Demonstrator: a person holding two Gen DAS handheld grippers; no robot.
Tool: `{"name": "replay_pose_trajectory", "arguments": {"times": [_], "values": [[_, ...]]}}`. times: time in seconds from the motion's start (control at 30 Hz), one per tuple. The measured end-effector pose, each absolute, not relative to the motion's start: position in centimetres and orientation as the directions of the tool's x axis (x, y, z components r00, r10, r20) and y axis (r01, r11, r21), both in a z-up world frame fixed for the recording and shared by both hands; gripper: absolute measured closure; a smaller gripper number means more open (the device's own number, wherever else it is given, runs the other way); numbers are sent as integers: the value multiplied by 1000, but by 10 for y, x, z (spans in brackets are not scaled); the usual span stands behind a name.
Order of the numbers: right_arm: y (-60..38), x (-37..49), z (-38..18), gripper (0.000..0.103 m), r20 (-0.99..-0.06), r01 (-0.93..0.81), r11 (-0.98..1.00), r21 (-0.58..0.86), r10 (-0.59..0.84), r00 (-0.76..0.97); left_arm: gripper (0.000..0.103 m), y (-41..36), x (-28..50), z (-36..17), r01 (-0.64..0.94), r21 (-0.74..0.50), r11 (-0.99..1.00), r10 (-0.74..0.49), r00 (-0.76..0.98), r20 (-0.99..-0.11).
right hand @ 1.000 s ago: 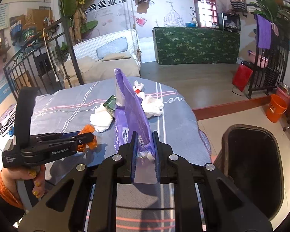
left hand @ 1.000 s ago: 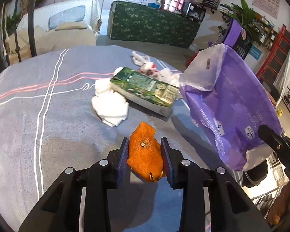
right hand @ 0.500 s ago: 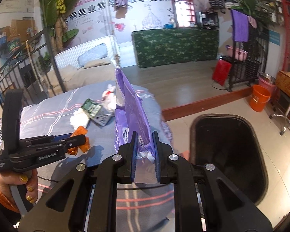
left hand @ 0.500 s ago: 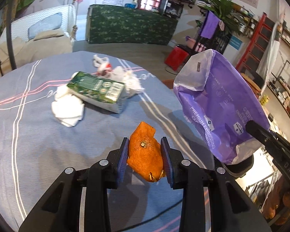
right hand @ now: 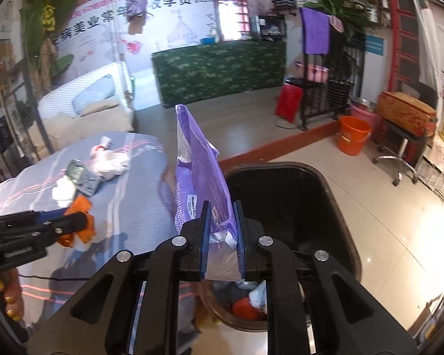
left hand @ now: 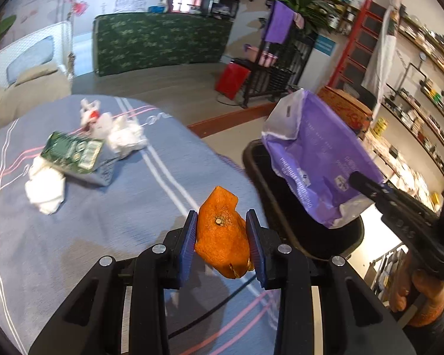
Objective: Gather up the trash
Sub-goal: 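Carry both items to the wastebasket and release the purple bag with right, then open the left gripper to drop the orange peel into the wastebasket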
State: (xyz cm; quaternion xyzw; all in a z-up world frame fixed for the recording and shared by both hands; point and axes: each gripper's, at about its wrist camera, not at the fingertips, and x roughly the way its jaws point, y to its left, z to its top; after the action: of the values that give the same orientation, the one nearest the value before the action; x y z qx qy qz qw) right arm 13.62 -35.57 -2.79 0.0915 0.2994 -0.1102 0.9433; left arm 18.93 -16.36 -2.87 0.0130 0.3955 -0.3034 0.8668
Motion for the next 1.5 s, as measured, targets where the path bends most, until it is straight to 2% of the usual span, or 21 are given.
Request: {"name": "replay_pose_trajectory", "arguments": {"times": [0.27,0.73,0.87,0.9,0.93,1.0,1.13,1.2,1.5], "values": [[-386,137,-58,87,-644,359,930,81,-227,731,70,-193,189,-29,588,-205,782,-539,475,-695],[-412,154,-105,87,-723,417,903,99,-223,654,70,-227,185,-35,654,-178,735,-556,430,-711],[-414,154,-113,81,-727,424,899,111,-217,651,70,-232,185,-35,662,-175,729,-557,426,-713],[-415,154,-115,73,-729,428,896,117,-216,650,70,-234,185,-36,664,-174,728,-557,424,-714],[-415,152,-116,60,-728,431,894,120,-216,650,70,-235,184,-37,665,-173,727,-557,422,-716],[-415,150,-116,48,-724,436,891,125,-218,654,70,-238,184,-39,668,-173,724,-556,416,-719],[-412,145,-113,47,-723,434,892,124,-219,656,70,-246,187,-42,672,-173,720,-553,407,-727],[-412,142,-108,43,-720,436,892,116,-227,656,70,-251,188,-43,674,-173,718,-554,403,-729],[-418,119,-85,41,-693,452,881,136,-242,679,70,-273,196,-50,699,-166,696,-552,372,-746]]}}
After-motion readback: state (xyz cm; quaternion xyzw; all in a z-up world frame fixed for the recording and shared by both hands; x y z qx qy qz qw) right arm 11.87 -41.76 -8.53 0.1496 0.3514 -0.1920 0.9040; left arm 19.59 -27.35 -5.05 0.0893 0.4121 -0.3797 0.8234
